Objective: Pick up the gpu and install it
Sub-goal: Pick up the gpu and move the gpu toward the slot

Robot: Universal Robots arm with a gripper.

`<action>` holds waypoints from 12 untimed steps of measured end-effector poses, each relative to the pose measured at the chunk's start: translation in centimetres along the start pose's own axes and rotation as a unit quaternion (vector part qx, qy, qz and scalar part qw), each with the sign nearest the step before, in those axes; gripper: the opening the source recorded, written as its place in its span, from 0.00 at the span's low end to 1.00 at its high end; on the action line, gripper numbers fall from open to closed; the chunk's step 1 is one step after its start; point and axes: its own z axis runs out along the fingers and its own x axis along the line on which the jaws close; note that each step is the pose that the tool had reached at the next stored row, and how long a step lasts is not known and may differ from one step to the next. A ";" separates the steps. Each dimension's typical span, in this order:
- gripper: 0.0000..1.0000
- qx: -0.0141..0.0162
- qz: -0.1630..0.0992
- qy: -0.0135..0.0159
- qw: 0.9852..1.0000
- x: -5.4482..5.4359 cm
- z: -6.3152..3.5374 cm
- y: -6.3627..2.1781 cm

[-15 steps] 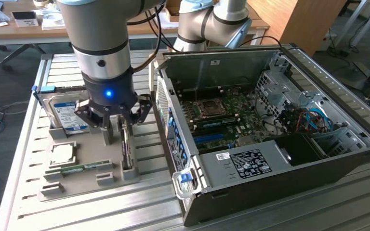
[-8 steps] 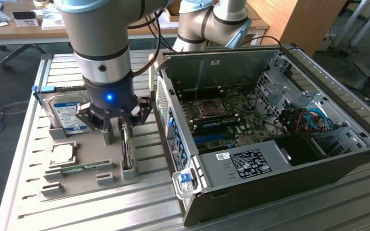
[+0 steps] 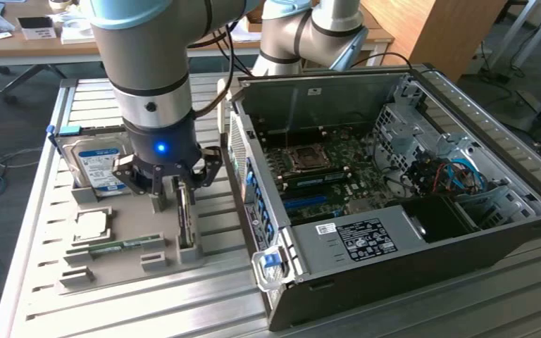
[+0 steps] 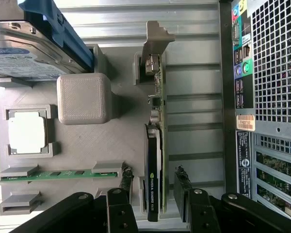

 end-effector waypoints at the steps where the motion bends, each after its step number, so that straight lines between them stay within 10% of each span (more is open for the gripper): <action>1: 0.47 0.000 0.000 0.000 1.000 0.0 0.07 0.00; 12: 0.47 0.000 0.000 0.000 1.000 0.0 1.00 -0.05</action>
